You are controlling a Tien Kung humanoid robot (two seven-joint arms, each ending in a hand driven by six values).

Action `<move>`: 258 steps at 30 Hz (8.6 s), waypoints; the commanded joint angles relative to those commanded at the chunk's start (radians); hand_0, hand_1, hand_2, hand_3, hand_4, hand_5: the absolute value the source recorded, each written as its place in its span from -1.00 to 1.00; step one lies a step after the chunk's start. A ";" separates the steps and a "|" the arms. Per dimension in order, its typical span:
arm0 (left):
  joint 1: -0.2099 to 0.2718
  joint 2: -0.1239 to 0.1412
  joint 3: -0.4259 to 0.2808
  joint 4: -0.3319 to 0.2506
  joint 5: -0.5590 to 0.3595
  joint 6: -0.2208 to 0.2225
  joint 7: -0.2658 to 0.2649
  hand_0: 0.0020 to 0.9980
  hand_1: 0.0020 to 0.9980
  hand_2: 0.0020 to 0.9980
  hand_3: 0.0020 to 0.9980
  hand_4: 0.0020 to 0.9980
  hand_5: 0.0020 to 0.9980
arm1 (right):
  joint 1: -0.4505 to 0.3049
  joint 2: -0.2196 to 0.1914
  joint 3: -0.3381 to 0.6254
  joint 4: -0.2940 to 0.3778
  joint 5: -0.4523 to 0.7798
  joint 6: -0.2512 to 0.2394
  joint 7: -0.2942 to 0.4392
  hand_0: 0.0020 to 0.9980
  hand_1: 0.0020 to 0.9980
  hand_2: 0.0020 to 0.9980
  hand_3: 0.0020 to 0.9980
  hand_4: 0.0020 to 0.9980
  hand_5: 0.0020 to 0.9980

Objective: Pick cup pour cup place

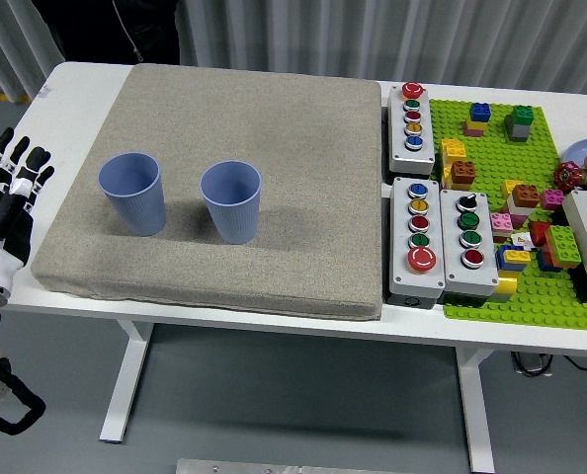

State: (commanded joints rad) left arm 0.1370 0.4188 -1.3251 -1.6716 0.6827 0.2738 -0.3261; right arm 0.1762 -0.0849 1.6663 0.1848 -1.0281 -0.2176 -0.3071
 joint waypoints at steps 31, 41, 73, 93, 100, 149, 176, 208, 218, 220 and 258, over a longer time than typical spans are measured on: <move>-0.032 -0.036 0.084 0.134 0.441 0.038 0.091 0.91 0.92 1.00 1.00 0.90 -0.35 | -0.005 0.001 -0.008 0.001 0.008 -0.004 -0.005 0.41 0.27 0.16 0.14 -1.00 -0.70; -0.072 -0.054 0.100 0.186 0.467 0.019 0.098 0.93 0.93 1.00 1.00 0.91 -0.39 | -0.006 0.003 -0.011 0.002 0.007 -0.004 -0.007 0.41 0.27 0.16 0.14 -1.00 -0.70; -0.236 -0.114 0.151 0.382 0.439 0.009 0.096 0.93 0.93 1.00 1.00 0.91 -0.38 | 0.006 0.001 -0.028 -0.001 0.037 -0.006 0.005 0.41 0.27 0.16 0.14 -1.00 -0.71; -0.285 -0.132 0.174 0.437 0.428 0.007 0.099 0.94 0.94 1.00 1.00 0.91 -0.35 | 0.008 0.001 -0.030 -0.001 0.039 -0.004 0.006 0.42 0.27 0.16 0.14 -1.00 -0.72; -0.294 -0.133 0.179 0.447 0.426 0.007 0.100 0.94 0.94 1.00 1.00 0.89 -0.35 | 0.010 0.001 -0.032 -0.002 0.045 -0.003 0.008 0.42 0.27 0.16 0.14 -1.00 -0.71; -0.336 -0.143 0.232 0.467 0.396 0.061 0.090 0.66 0.66 1.00 1.00 0.83 -0.42 | 0.015 -0.001 -0.032 -0.003 0.039 0.000 0.009 0.41 0.27 0.16 0.14 -1.00 -0.73; -0.332 -0.153 0.259 0.463 0.347 0.139 0.044 0.20 0.28 0.67 0.49 0.67 -0.60 | 0.017 -0.002 -0.028 -0.002 0.032 0.002 0.007 0.41 0.27 0.16 0.14 -1.00 -0.75; -0.403 -0.051 0.240 0.274 0.753 0.179 0.190 0.13 0.24 0.63 0.44 0.56 -0.70 | 0.014 -0.008 -0.028 -0.002 0.025 -0.002 0.006 0.41 0.27 0.15 0.14 -1.00 -0.81; -0.441 -0.013 0.262 0.237 0.930 0.174 0.250 0.13 0.23 0.62 0.43 0.50 -0.76 | 0.019 -0.011 -0.029 -0.002 0.030 -0.004 0.008 0.41 0.27 0.15 0.14 -1.00 -0.81; -0.447 -0.007 0.276 0.234 0.948 0.172 0.258 0.13 0.23 0.59 0.43 0.49 -0.77 | 0.021 -0.011 -0.029 -0.002 0.029 -0.004 0.008 0.41 0.27 0.15 0.14 -1.00 -0.83; -0.514 0.028 0.352 0.245 1.309 0.149 0.349 0.13 0.22 0.55 0.41 0.47 -0.75 | 0.029 -0.015 -0.036 -0.003 0.041 -0.008 0.013 0.41 0.27 0.14 0.13 -1.00 -0.86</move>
State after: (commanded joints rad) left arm -0.3771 0.4470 -0.9728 -1.4264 1.9913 0.4229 0.0232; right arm 0.2048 -0.0996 1.6303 0.1814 -0.9868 -0.2252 -0.2945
